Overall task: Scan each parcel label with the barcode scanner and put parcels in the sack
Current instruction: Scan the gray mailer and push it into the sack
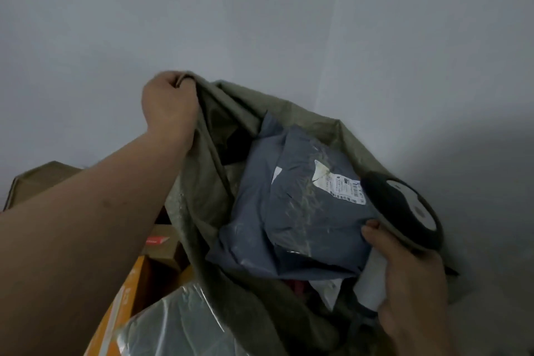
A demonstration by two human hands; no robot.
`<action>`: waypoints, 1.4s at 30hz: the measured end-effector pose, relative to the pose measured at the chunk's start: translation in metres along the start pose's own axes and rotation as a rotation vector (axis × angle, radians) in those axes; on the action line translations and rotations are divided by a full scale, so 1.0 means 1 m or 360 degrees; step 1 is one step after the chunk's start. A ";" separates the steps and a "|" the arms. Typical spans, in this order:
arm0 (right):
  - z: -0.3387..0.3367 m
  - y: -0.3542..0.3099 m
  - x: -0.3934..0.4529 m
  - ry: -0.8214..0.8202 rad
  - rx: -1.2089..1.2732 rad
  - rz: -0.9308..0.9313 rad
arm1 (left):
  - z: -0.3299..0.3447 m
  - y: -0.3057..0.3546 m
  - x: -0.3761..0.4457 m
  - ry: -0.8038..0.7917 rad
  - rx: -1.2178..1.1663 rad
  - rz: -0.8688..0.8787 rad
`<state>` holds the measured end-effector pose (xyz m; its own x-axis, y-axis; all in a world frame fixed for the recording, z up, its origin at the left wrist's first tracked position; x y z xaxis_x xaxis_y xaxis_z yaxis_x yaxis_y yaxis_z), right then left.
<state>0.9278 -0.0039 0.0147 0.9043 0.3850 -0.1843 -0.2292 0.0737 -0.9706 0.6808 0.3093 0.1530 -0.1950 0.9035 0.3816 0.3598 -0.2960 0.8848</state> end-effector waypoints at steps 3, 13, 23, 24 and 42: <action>0.026 -0.003 -0.004 -0.0290 -0.0138 0.0094 | 0.028 -0.031 -0.009 -0.0578 0.0490 -0.0092; 0.039 0.008 -0.021 -0.0589 -0.0042 0.0316 | 0.015 -0.108 -0.028 -0.0595 0.0440 -0.0548; 0.076 0.008 -0.013 -0.0319 0.0012 -0.0136 | 0.020 -0.095 -0.045 -0.0761 -0.0212 -0.0480; 0.085 0.015 -0.010 -0.0294 0.0016 -0.0154 | 0.016 -0.091 -0.047 -0.0767 -0.0075 -0.0305; 0.168 0.135 -0.030 -0.0843 0.0032 0.0733 | -0.043 -0.162 -0.094 -0.0831 -0.0145 -0.0811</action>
<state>0.8098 0.1489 -0.0851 0.4178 0.7769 -0.4710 -0.5579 -0.1897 -0.8079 0.6015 0.2588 -0.0145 0.1505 0.9590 -0.2401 0.2588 0.1961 0.9458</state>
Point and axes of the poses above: each hand's wrist, its own x-axis towards the middle knuckle, its own z-axis out of the palm, y = z × x, the point moved 9 cm from there along x, towards the middle knuckle, and after that the axes turned 4 degrees about y, right-handed, at the moved point
